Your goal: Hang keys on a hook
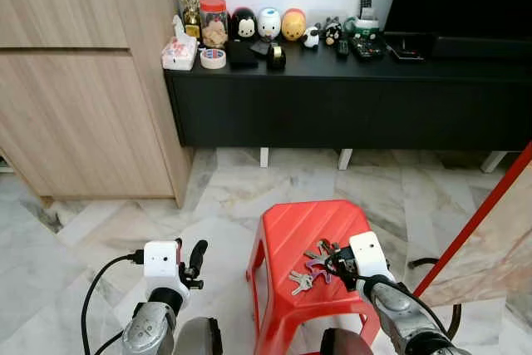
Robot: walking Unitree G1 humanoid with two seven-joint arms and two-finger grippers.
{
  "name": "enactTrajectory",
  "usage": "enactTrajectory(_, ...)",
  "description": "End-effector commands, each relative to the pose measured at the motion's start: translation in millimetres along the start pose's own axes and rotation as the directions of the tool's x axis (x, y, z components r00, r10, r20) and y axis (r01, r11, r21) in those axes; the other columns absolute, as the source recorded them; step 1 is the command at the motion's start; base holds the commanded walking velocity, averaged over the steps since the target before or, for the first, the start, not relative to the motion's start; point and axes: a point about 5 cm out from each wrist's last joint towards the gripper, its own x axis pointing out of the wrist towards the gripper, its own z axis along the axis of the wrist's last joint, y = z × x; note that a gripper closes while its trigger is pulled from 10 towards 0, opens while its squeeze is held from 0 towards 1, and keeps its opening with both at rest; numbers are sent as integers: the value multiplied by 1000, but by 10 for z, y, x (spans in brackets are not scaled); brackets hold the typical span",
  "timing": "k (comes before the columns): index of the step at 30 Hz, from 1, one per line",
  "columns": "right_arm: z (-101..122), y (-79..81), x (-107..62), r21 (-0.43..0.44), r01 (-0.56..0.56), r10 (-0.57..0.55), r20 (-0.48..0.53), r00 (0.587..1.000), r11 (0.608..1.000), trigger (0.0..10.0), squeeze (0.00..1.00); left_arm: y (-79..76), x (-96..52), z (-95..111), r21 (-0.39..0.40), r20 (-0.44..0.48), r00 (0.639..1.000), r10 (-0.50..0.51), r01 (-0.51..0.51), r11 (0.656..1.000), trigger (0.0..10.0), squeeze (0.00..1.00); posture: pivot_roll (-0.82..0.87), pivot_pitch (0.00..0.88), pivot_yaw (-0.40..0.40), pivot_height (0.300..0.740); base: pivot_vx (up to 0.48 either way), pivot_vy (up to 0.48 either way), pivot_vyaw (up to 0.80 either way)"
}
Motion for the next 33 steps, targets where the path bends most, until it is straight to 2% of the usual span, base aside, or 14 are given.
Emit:
enactTrajectory(1,1,-9,0,13,7,-7,2,1000,1000,10000,0,-6,-4,-7,2,-13,1000,-11,11,1000,10000,0,73,0,-52,593,0,0,0)
enactTrajectory(9,31,-1,12,16,11,-11,3,1000,1000,10000,0,2,0,-1,1,-12,1000,-6,6,1000,10000,0,75,0,-51,593,0,0,0)
enactTrajectory(14,-23,-29,7,-19,27,-28,-45,999,999,10000,0,-13,12,14,0,-9,1000,-13,13,1000,10000,0,75,0,-50,593,0,0,0)
enactTrajectory(16,-65,-38,0,-65,29,-34,-77,996,997,10000,0,-14,14,12,2,-12,1000,-14,14,1000,10000,0,75,0,-50,593,0,0,0)
enactTrajectory(26,-117,-124,-15,-42,76,-81,-120,990,996,10000,0,-15,1,27,4,-9,1000,-12,12,1000,10000,0,85,6,-48,593,0,0,0)
enactTrajectory(33,-10,-154,7,-13,89,-90,-68,994,996,10000,0,-21,-7,56,9,0,1000,-15,15,1000,10000,0,85,31,-44,593,0,0,0)
